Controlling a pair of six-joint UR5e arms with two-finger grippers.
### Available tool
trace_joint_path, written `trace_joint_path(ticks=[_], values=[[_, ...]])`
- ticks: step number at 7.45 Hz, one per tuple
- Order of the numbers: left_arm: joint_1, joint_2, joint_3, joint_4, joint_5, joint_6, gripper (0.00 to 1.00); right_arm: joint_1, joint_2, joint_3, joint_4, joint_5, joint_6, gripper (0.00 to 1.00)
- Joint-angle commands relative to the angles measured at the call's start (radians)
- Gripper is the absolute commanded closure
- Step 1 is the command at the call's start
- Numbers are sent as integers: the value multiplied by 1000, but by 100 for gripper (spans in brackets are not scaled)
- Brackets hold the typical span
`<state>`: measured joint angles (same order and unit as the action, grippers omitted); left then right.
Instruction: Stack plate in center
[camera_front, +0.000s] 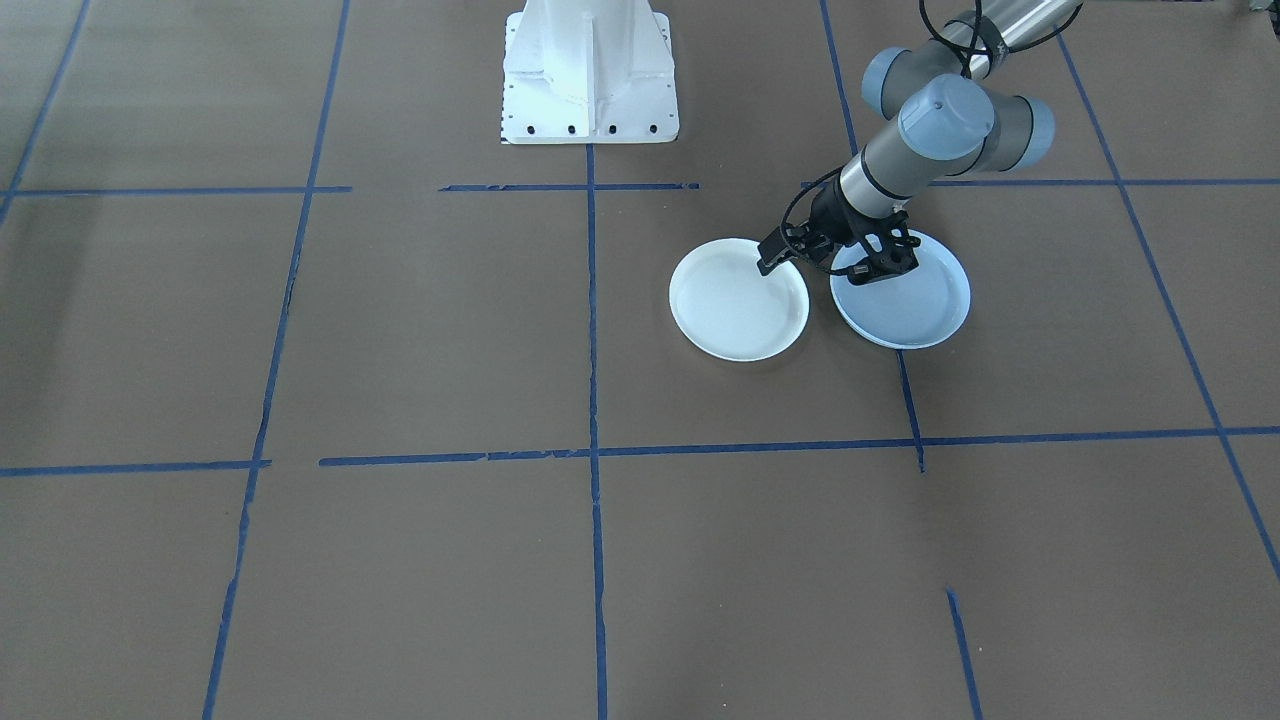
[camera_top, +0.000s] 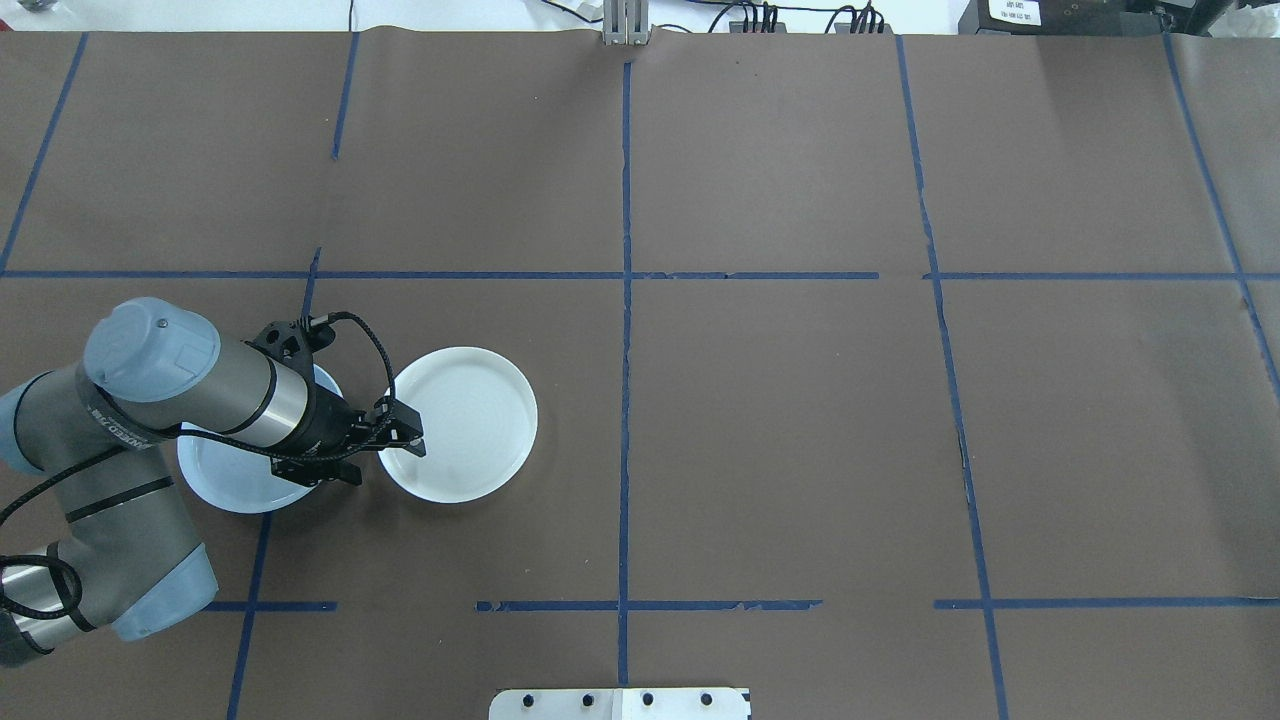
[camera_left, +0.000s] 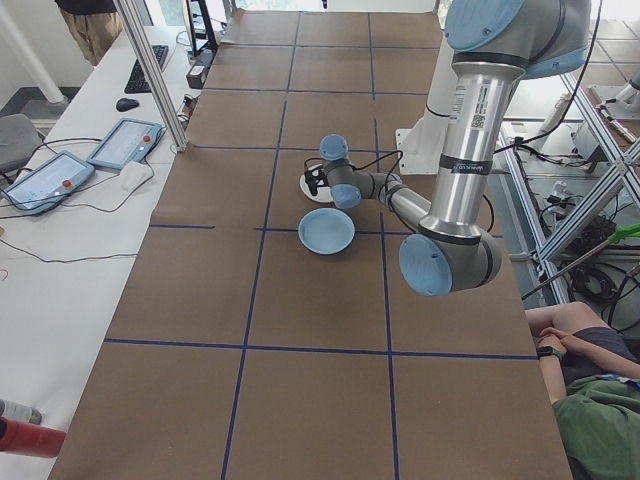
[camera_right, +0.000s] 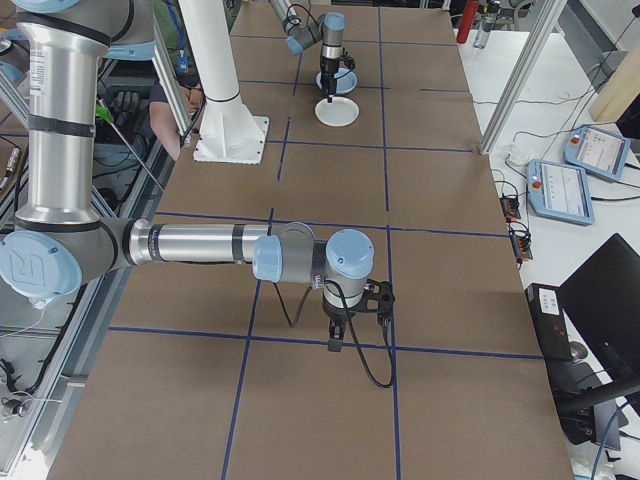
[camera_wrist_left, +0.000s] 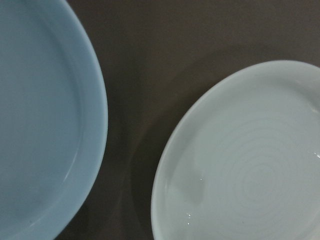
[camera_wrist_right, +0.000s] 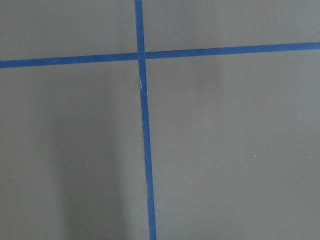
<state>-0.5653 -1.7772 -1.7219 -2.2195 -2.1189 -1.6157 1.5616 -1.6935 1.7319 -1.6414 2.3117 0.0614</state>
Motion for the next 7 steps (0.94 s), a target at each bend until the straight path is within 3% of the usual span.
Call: trace_joint_path(ticks=[1, 2, 4, 5, 7], values=[[-1, -2, 2, -2, -7, 3, 72, 0, 0, 0, 0, 0, 0, 0], [-1, -1, 1, 0, -9, 3, 100, 0, 0, 0, 0, 0, 0, 0], [-8, 2, -17, -2, -10, 7, 100, 0, 0, 0, 0, 0, 0, 0], [-24, 2, -28, -6, -38, 10, 100, 0, 0, 0, 0, 0, 0, 0], [-146, 19, -71, -8, -189, 87, 100, 2, 0, 0, 0, 0, 0, 0]])
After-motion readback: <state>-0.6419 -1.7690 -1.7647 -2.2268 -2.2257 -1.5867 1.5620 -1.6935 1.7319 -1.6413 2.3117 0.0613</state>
